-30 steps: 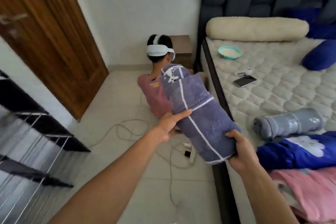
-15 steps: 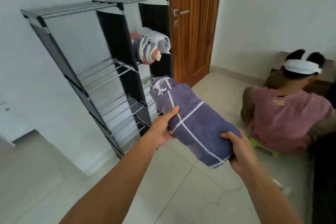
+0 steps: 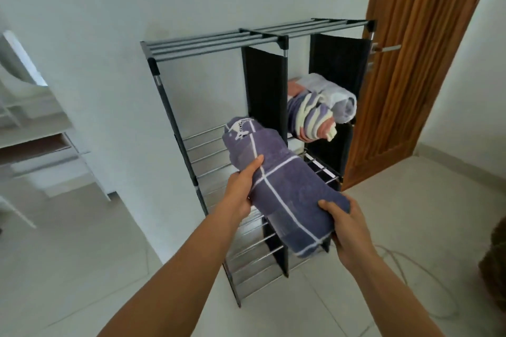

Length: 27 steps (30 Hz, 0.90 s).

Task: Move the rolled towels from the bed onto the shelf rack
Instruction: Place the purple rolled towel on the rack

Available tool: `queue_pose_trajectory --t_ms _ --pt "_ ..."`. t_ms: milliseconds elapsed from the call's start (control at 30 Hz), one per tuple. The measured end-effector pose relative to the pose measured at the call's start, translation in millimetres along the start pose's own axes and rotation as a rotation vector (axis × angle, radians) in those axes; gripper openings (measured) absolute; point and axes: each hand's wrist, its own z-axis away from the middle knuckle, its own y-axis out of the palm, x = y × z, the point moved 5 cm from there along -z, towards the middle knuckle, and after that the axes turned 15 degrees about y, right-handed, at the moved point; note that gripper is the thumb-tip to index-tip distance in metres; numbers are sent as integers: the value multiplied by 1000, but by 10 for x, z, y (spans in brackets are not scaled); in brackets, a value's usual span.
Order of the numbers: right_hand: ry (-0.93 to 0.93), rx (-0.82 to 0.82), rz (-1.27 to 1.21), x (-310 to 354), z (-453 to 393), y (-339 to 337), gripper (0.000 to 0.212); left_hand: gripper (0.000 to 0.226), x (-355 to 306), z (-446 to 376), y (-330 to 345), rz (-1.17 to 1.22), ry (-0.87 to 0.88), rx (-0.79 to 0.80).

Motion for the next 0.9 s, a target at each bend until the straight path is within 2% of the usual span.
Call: queue_pose_trajectory --t_ms 67,233,467,633,767,900 --pt "-8 28 8 179 -250 186 50 55 -104 -292 50 10 11 -52" --pt "-54 92 44 497 -754 642 48 73 -305 -983 89 4 33 -133" --pt "-183 154 205 696 -1259 1226 54 63 -451 -1796 103 19 74 -158" --pt "-126 172 173 717 -1551 1470 64 56 -469 -2226 79 -23 76 -208" --pt "-113 162 159 724 -1749 1591 53 62 -484 -2527 100 -19 118 -255" --pt "-125 154 203 754 -1879 1700 51 68 -406 -2730 102 -163 183 -256"
